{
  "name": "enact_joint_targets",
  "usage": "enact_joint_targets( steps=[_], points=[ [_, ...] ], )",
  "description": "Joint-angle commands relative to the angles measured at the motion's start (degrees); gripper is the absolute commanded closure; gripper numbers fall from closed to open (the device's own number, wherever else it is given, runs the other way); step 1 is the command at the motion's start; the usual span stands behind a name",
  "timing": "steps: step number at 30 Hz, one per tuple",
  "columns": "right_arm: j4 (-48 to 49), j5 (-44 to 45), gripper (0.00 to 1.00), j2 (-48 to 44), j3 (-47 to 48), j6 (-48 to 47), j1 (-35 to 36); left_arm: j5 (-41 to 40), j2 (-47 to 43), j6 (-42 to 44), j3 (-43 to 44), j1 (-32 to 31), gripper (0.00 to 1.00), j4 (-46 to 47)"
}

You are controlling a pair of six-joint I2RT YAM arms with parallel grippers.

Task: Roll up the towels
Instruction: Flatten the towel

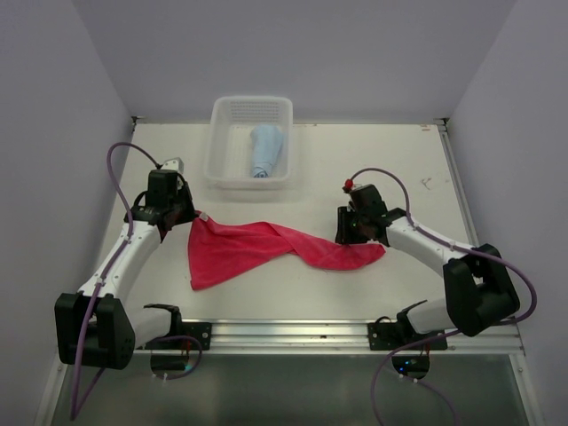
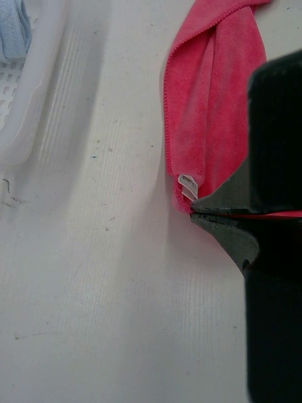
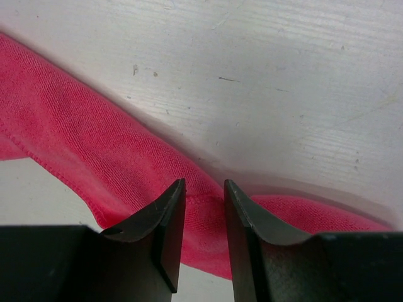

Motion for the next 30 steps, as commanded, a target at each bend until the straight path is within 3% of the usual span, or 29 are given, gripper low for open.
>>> enact_joint_targets(
  steps=[1,12,30],
  points=[
    [0.3,-3.0,0.66,-1.6,0.9,-1.3,-0.2,0.8,-0.7,1.6,0.1,0.6,1.0,2.7],
    [-1.8,0.0,0.62,-2.3,0.1,-2.0,-0.3,2.7,-0.6,1.7,-0.2,0.5,1.0,3.0],
    [-3.6,-1.4,0.66,0.4,-0.3,-2.8,-0.2,3.3,-0.6,1.7,-0.2,0.5,1.0,3.1]
  ],
)
